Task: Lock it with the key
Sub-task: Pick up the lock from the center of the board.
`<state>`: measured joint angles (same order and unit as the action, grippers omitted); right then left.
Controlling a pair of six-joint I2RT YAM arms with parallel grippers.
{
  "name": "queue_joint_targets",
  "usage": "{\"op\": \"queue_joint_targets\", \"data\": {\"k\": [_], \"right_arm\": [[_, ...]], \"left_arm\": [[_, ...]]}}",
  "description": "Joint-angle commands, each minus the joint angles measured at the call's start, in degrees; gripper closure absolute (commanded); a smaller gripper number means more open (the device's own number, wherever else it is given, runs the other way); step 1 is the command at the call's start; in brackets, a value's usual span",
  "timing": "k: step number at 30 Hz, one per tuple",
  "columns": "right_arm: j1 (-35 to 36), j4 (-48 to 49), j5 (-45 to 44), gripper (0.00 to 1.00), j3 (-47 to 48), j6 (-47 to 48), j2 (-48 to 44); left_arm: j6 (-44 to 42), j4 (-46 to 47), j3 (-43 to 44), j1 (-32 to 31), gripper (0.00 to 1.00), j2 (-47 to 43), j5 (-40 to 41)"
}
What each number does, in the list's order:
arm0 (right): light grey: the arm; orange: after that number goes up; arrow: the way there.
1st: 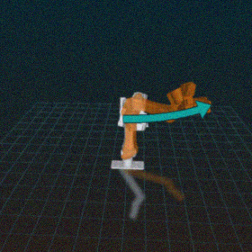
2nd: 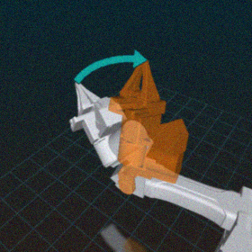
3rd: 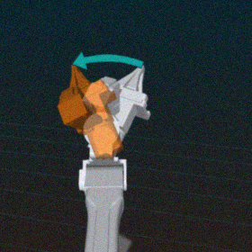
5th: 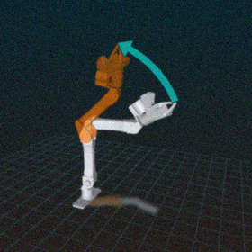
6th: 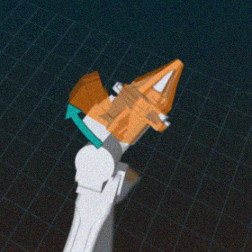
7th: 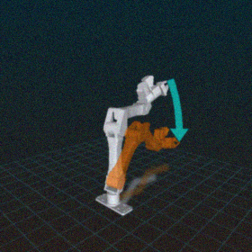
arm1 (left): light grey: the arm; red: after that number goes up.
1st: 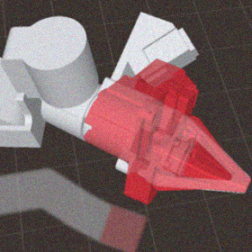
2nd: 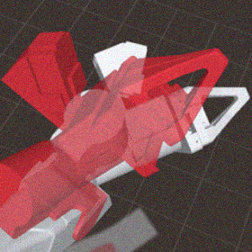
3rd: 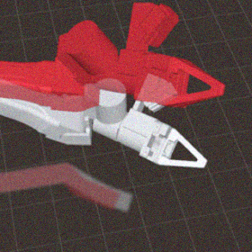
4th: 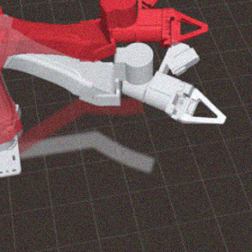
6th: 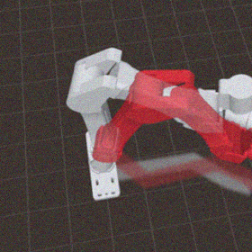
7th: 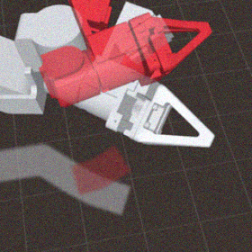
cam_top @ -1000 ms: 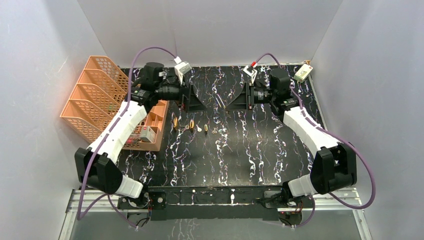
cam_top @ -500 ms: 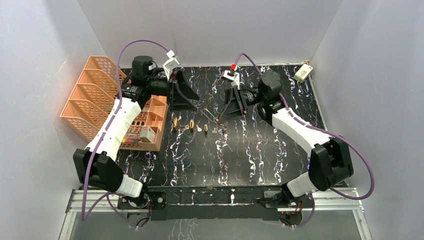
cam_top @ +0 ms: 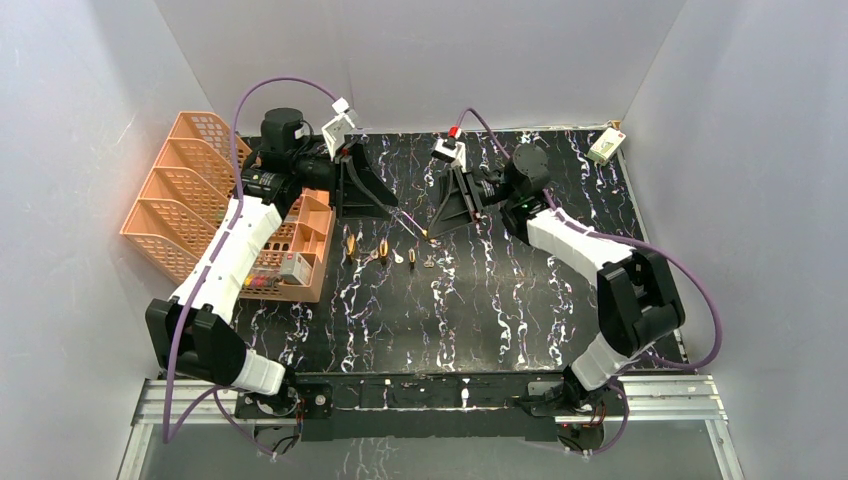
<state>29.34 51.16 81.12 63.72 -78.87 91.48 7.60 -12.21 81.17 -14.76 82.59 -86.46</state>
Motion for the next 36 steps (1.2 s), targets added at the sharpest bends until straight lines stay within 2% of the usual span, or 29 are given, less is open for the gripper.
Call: {"op": "queue_joint_targets", "data": {"k": [1,8,18,20,22,23,28,34,36], "right_arm": [[0.44,9.76,-1.22,0.78,4.41,-5.66,1.16],[1.15,11.69,-1.49,0.78,6.32,-7.65,2.96],[1.35,14.09,-2.11,0.78,6.94,-9.67,4.74],[1.42,14.37,-2.11,0.78,6.87,-9.93,4.92],[1.37,14.54,-2.2,0.78,6.85,-10.13,4.95],[1.41,14.69,-2.25,0.78,6.9,-10.22,5.01],[1.38,15.46,-2.02,0.78,7.65,-10.99,5.22],[1.33,15.55,-1.58,0.78,8.85,-11.35,5.45],[1.41,15.55,-1.61,0.78,8.96,-11.47,5.4]], "left_arm": [[0.85,1.83,-0.08,-0.78,0.46,-2.88,-2.43],[1.06,2.18,-0.29,-1.35,0.45,-2.44,-1.29],[1.38,2.49,-0.39,-1.96,0.59,-2.23,-1.02],[1.56,2.61,-0.56,-1.92,0.69,-2.26,-1.14],[1.63,2.68,-0.68,-1.88,0.89,-2.33,-0.94],[1.57,2.7,-0.88,-1.93,0.91,-2.42,-0.85],[1.73,2.82,-1.88,-1.87,0.88,-2.81,-0.78],[2.47,2.61,-1.78,-1.91,0.67,-2.95,0.11],[2.46,2.54,-1.76,-1.87,0.67,-3.03,0.45]]}}
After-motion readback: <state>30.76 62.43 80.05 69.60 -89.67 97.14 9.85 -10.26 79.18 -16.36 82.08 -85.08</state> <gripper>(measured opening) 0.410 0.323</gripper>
